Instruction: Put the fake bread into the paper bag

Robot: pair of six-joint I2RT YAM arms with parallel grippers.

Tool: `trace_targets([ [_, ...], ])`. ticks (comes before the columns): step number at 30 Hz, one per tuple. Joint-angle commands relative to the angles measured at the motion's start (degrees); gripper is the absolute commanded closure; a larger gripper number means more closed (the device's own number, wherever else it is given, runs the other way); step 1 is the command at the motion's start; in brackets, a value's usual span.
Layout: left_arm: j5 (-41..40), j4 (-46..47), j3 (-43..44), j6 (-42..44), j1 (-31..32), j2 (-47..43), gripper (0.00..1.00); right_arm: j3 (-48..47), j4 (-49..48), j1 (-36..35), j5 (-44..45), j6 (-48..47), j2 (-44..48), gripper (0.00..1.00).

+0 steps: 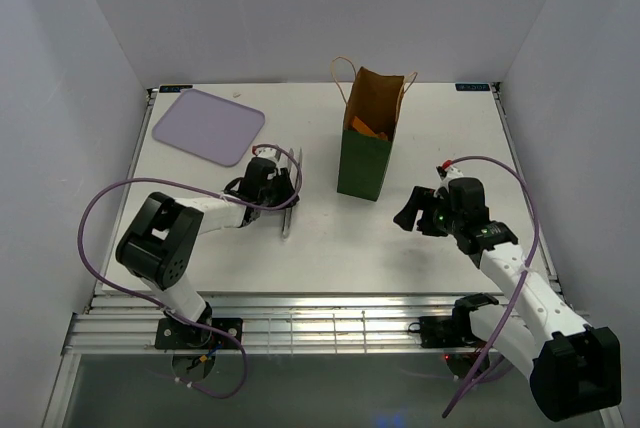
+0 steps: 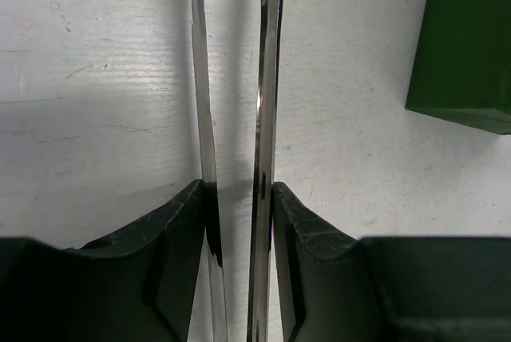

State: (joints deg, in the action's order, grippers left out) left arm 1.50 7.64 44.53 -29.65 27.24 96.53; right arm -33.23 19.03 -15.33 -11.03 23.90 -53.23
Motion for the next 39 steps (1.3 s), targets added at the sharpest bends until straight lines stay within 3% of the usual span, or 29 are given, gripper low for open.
trace_targets([
  [1, -0.4, 2.8, -4.5, -0.8, 0.3, -1.5, 0.52, 6.1, -11.4, 0.3, 0.1, 1.7, 3.8, 0.25],
  [5, 0.5, 4.2, -7.1, -1.0, 0.3, -2.6, 0.49, 10.3, -13.7, 0.3, -0.1, 2.6, 8.6, 0.25],
  [6, 0.4, 4.3, -7.4, -1.1, 0.4, -2.8, 0.37, 10.7, -13.7, 0.3, -0.2, 2.4, 9.4, 0.24],
  [9, 0.7, 4.4, -7.5, -0.9, 0.4, -4.2, 0.36, 11.2, -12.4, 0.3, -0.1, 1.8, 12.5, 0.23],
  [12, 1.1, 4.0, -6.6, 0.0, 0.5, -4.3, 0.22, 11.1, -12.8, 0.3, -0.6, 1.5, 15.3, 0.2],
  [16, 1.4, 3.3, -6.1, -0.4, 0.6, -5.5, 0.2, 10.9, -14.0, 0.3, -1.5, 1.1, 16.1, 0.16],
  [21, 2.5, 2.2, -5.2, -0.1, 0.6, -7.3, 0.03, 13.8, -17.8, 0.3, -3.0, 2.3, 15.4, 0.13],
  [31, 10.1, 4.5, -9.5, -5.2, 0.0, -23.9, 0.02, 22.9, -31.5, 0.3, -7.6, 4.7, 18.1, 0.09],
  [37, 17.4, 13.1, -18.2, -12.3, -1.8, -38.2, 0.02, 27.6, -34.6, 0.3, -5.9, 6.3, 23.9, 0.01],
  [38, 20.3, 17.2, -21.4, -15.1, -2.1, -42.0, 0.02, 28.7, -34.6, 0.3, -5.2, 6.7, 24.8, 0.1],
  [39, 21.7, 19.6, -23.2, -16.6, -2.5, -44.0, 0.02, 29.4, -34.3, 0.3, -4.6, 6.9, 25.9, 0.1],
])
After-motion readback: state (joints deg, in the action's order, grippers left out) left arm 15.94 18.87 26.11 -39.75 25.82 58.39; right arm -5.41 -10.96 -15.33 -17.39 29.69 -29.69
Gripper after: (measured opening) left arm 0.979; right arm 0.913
